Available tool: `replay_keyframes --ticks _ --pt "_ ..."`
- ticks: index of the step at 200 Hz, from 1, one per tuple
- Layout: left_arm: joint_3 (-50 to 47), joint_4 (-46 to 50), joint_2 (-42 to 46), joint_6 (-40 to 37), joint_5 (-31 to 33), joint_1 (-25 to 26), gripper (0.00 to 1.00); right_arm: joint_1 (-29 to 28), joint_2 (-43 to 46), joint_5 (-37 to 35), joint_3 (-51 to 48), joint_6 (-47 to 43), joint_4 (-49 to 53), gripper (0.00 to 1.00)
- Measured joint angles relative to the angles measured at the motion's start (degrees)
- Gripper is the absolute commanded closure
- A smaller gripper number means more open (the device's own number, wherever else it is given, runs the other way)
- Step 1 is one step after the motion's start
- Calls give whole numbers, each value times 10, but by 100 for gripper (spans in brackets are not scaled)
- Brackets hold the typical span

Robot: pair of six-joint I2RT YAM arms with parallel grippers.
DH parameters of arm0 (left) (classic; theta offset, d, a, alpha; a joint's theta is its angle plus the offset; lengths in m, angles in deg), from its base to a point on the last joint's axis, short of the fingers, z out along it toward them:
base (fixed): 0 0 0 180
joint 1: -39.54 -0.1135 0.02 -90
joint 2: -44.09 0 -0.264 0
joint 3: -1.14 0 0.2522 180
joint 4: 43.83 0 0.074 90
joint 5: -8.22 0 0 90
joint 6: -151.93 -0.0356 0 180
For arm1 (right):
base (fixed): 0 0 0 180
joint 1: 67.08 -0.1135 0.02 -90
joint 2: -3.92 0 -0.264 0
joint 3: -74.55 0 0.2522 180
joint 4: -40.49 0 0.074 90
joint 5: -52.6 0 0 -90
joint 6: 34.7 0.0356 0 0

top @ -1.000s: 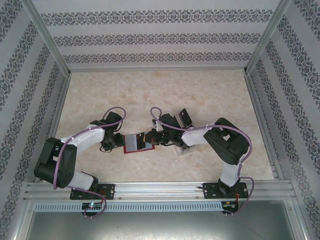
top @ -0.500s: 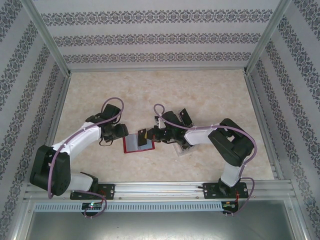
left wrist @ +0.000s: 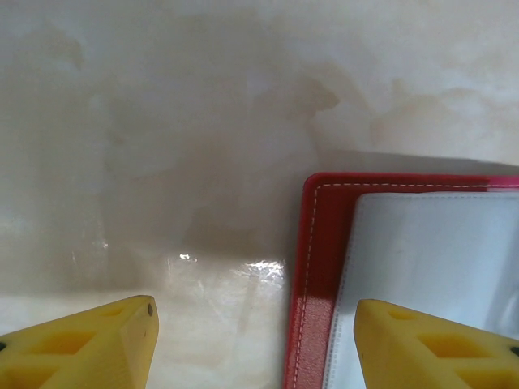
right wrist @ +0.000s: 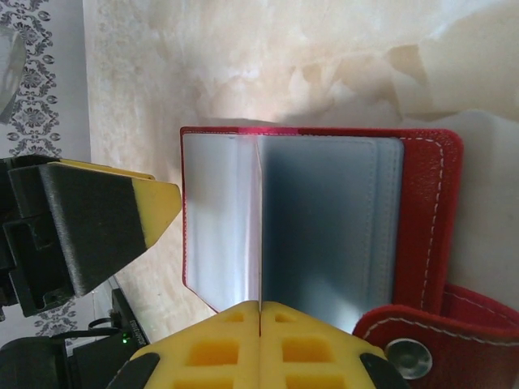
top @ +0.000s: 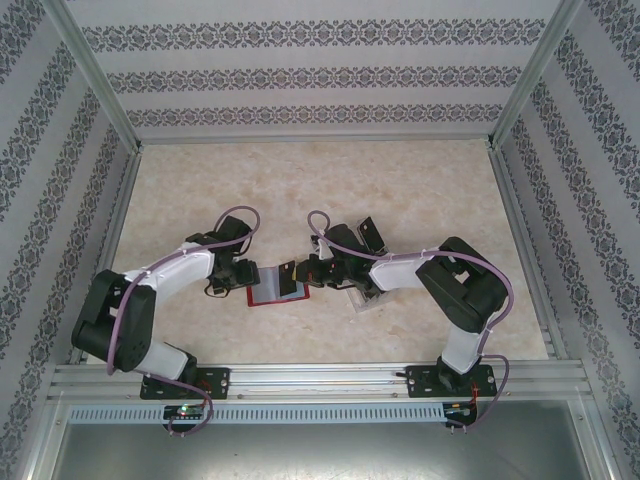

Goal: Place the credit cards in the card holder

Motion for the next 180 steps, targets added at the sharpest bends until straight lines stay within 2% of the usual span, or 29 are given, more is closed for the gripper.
replay_keyframes --ticks 180 --pt "-14 -15 -14 -6 10 3 35 -1 -39 17 36 -9 6 100"
